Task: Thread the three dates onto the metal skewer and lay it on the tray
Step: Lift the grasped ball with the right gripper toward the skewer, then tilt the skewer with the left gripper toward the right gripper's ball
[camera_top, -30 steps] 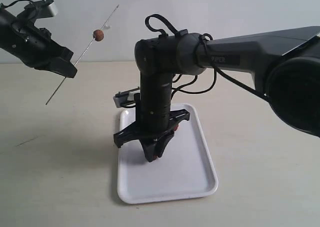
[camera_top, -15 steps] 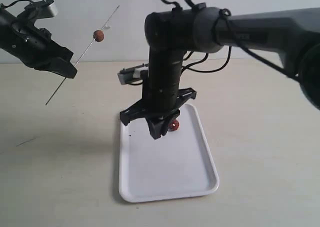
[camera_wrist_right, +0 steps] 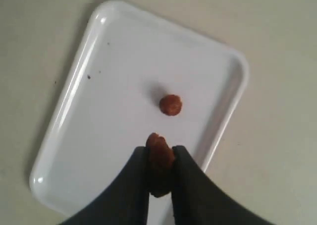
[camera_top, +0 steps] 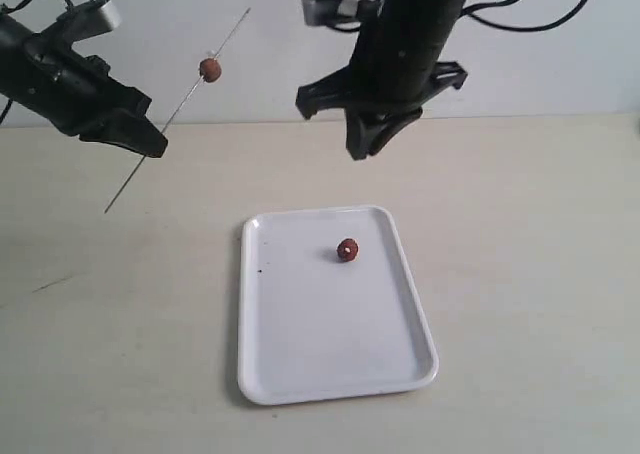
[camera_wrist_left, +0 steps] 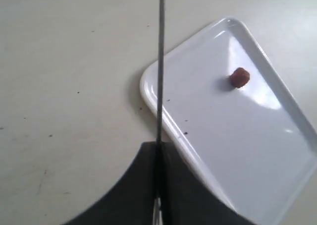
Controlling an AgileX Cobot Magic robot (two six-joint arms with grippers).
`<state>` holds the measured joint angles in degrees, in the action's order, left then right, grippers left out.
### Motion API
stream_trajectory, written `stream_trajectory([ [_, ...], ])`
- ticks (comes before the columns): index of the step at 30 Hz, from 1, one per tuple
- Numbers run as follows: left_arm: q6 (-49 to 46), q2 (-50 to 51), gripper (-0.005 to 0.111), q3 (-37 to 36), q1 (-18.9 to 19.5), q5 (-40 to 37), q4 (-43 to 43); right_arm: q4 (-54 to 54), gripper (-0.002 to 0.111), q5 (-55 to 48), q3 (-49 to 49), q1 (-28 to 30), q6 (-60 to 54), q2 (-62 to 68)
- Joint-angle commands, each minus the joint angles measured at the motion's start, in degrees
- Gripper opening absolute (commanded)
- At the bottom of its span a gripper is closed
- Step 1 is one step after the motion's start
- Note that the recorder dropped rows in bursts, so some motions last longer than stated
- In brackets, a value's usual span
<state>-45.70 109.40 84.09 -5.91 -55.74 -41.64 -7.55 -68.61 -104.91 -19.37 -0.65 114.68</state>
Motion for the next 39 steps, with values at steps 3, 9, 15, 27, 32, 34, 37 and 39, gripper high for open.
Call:
stream_trajectory([
  [3,-7.77,-0.7,0.0,-1.46,-1.23,-5.35,-8.51,-0.48,0.013,3.47,-0.06,4.25,-0.28,-5.31],
  [9,-9.82,-0.7,0.0,-1.46,-6.15,-7.16,-8.25,-1.8,0.013,7.33,-0.06,5.85,-0.35,-7.19],
  [15,-9.61,-0.7,0.0,-1.46,-9.03,-7.04,-7.64,-2.99,0.013,13.89,-0.06,6.49,-0.35,-7.41],
  [27,-9.61,-0.7,0.0,-2.55,-9.18,-3.28,-7.46,-3.49,0.013,23.1,-0.06,6.49,-1.01,-7.41],
  [32,-9.61,-0.7,0.0,-2.55,-9.18,-2.45,-9.94,-4.65,0.013,28.5,-0.06,6.49,3.4,-7.41],
  [34,-9.61,-0.7,0.0,-2.55,-9.18,-2.2,-11.17,-4.7,0.013,29.07,-0.06,6.49,3.89,-7.41],
  [37,-10.0,-0.7,0.0,-2.55,-9.41,-2.2,-14.38,-4.7,0.013,29.32,-0.06,6.49,5.04,-7.31],
  [39,-10.0,-0.7,0.0,-2.55,-9.54,-2.2,-15.14,-4.7,0.013,29.75,-0.06,6.49,6.08,-7.31],
])
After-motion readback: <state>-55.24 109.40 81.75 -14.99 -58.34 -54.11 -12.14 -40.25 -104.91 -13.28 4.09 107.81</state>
